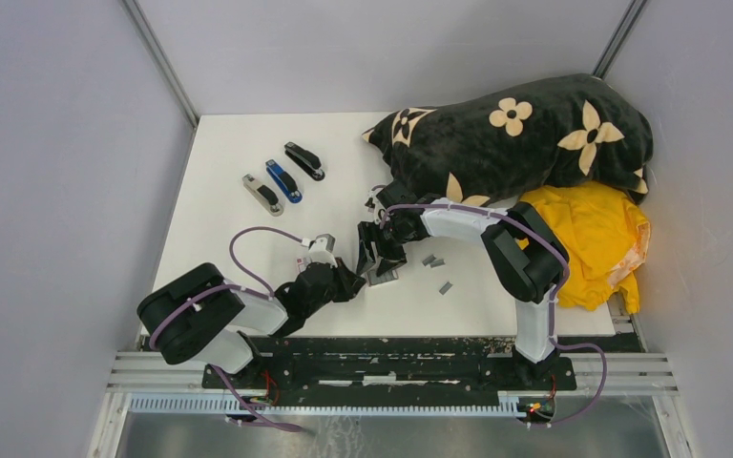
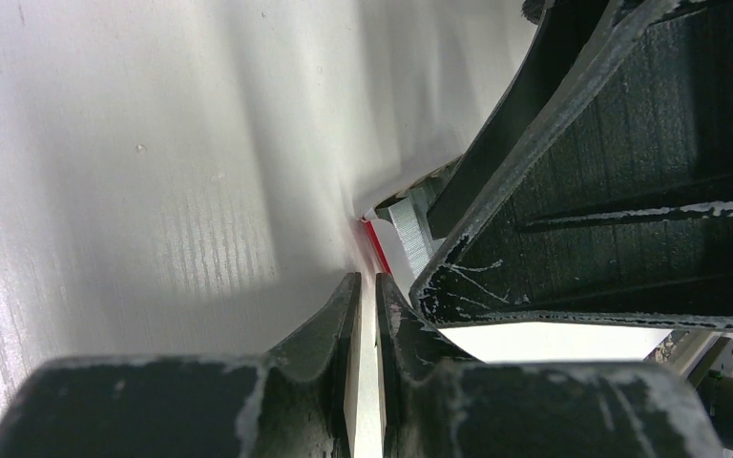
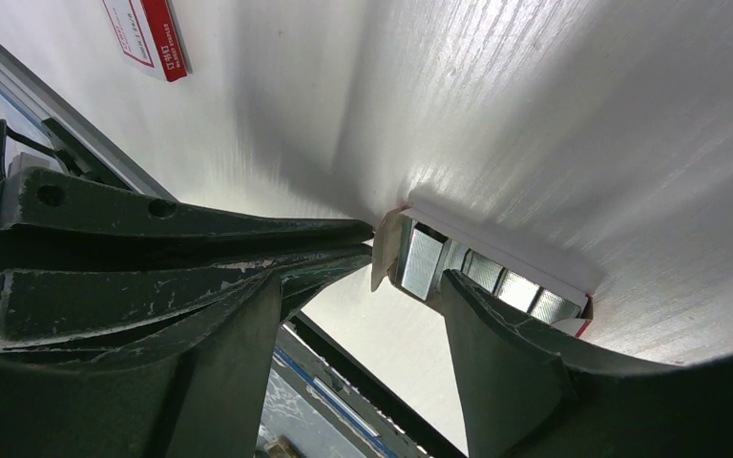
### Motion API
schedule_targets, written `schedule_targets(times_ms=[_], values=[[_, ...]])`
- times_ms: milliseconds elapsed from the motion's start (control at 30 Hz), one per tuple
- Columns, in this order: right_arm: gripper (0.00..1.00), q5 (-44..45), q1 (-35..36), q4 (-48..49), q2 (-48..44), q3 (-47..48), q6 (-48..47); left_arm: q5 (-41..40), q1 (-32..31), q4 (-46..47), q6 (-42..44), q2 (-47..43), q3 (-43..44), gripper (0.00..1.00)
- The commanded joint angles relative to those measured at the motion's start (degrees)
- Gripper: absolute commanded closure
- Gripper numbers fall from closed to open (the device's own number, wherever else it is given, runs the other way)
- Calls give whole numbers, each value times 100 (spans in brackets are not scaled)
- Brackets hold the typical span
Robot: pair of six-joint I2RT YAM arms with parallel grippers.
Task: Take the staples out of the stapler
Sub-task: Place the staple in the staple box.
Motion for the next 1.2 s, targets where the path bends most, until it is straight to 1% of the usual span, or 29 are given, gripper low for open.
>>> schedule_targets(times_ms=[0,1167], values=[[31,-128,-22,156,101,83,89,30,20,77,-189,3,-80,83],[32,-60,127,25,-265,180,-197,4,23,125,-207,-35,-142,83]])
